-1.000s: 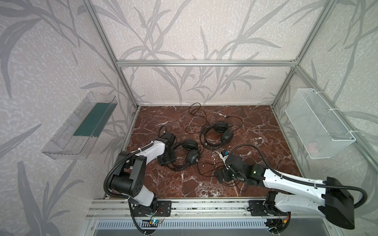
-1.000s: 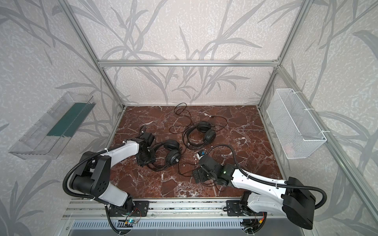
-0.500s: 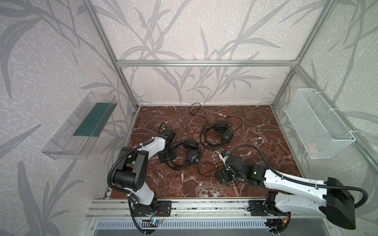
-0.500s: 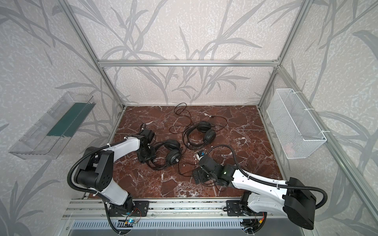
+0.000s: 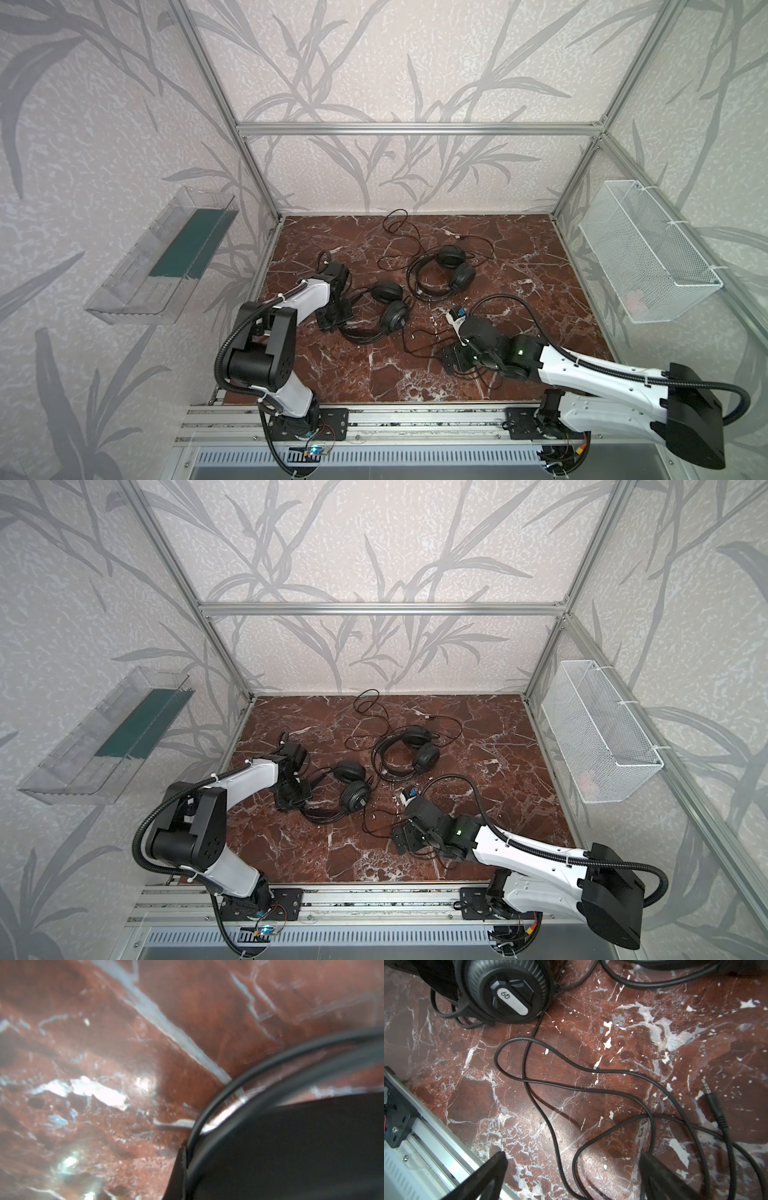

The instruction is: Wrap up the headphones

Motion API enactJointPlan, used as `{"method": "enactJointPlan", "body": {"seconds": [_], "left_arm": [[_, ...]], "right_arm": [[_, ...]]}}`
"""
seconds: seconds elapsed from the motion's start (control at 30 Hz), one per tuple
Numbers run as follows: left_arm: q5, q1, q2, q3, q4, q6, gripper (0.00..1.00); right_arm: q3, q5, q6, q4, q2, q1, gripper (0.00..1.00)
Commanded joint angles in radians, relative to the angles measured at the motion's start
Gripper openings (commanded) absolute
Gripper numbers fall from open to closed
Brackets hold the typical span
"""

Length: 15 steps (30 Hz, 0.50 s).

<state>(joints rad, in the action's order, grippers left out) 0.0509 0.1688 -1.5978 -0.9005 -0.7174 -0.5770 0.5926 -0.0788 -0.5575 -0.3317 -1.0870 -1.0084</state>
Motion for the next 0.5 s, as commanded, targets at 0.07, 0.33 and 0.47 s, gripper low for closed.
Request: {"method": "enactJointPlan", "body": {"seconds": [0.07,0.33,0.47], "left_arm": [[-0.014,0.000,0.142,-0.034,-0.097,0.063,0.00],[0.099,0.001,0.590,0.014,-0.144,0.019,0.00],[0.073,0.001,0.774,-0.035,-0.202,0.032,0.00]], "right_arm": [[0.003,-0.012,-0.005,-0.038,0.056,-0.007,0.99],[0.035,-0.036,0.093,-0.005,0.165,-0.037,0.99],[0.076,-0.035,0.166,0.022,0.213,-0.036,0.99]]}}
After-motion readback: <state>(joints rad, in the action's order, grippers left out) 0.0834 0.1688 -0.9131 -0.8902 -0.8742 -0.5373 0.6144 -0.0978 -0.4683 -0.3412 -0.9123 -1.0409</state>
